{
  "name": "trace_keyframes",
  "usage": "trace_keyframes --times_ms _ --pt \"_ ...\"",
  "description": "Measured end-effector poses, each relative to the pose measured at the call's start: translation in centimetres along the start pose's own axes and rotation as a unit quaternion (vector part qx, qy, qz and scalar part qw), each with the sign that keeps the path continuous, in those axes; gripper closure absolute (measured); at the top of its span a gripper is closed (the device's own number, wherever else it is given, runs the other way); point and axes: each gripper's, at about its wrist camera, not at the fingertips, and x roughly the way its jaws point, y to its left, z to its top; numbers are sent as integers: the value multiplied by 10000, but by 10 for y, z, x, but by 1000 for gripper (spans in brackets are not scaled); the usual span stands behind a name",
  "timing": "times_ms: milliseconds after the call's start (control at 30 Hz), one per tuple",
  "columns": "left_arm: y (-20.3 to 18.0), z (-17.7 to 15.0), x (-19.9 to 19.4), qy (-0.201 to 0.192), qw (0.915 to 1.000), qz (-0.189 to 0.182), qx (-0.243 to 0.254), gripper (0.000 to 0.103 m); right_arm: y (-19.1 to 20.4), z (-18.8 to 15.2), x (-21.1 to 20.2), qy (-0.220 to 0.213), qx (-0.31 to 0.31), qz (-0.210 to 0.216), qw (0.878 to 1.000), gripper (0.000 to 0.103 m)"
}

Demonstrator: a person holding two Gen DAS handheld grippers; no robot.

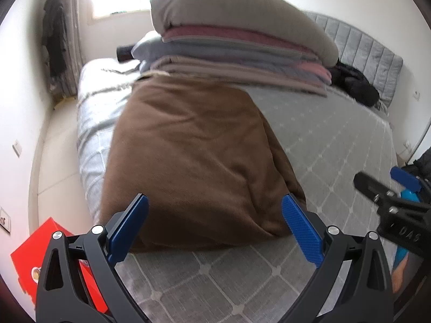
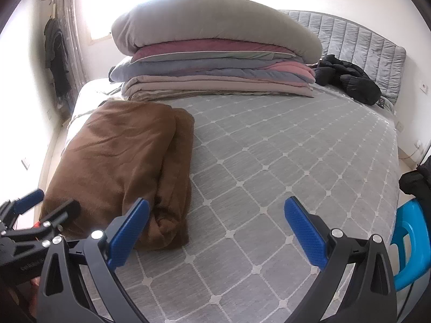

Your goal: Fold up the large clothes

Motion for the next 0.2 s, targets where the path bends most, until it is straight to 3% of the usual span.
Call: trace_keyframes --times_ms 200 --pt "1 0 12 92 9997 218 -13 8 -4 2 0 -14 37 -2 10000 6"
